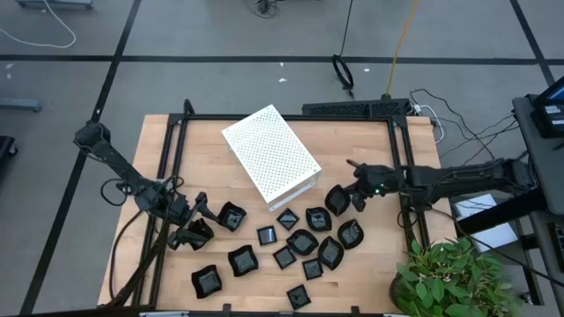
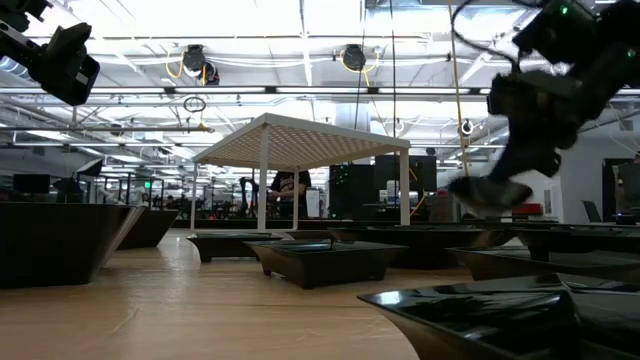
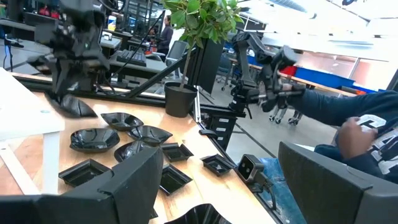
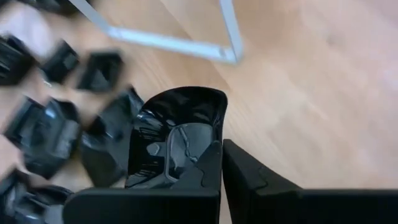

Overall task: Pick & Place Mini shaped plates
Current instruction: Put the leaf-shaped plate on the shelf

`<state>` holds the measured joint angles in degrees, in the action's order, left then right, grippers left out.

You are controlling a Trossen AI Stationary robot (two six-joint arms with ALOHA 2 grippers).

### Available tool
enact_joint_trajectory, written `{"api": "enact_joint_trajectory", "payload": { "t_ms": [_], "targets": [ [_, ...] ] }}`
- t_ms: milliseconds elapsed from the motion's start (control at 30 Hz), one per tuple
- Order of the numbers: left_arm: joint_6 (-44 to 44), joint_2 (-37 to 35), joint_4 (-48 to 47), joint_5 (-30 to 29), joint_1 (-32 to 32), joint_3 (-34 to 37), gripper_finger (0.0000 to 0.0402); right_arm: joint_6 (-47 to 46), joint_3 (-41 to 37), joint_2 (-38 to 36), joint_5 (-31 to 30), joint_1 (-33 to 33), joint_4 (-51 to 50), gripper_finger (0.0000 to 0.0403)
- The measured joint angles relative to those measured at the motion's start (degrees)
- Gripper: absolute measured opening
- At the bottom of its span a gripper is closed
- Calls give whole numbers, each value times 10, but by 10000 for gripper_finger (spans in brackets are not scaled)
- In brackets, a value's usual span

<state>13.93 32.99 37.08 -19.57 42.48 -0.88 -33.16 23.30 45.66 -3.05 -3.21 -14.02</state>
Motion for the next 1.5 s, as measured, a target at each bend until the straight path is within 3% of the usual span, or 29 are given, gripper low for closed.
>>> {"api": "enact_joint_trajectory", "payload": {
  "t_ms": [233, 400, 500, 867, 1067, 1200, 1500],
  "targets": [
    [0, 0, 0, 0, 0, 0, 324, 57, 64, -40, 0, -4, 1, 0],
    [0, 0, 0, 0, 0, 0, 324, 82, 141, -15, 1, -25, 5, 0],
    [0, 0, 0, 0, 0, 0, 324, 96, 205, 37, 17, -55, 4, 0],
    [0, 0, 0, 0, 0, 0, 324, 122, 497, 328, 192, -194, -11, 0],
    [0, 0, 0, 0, 0, 0, 324, 115, 622, 463, 230, -245, -7, 0],
    [0, 0, 0, 0, 0, 0, 324, 114, 658, 524, 228, -268, -7, 0],
    [0, 0, 0, 0, 0, 0, 324, 121, 661, 596, 226, -288, -7, 0]
  ]
}}
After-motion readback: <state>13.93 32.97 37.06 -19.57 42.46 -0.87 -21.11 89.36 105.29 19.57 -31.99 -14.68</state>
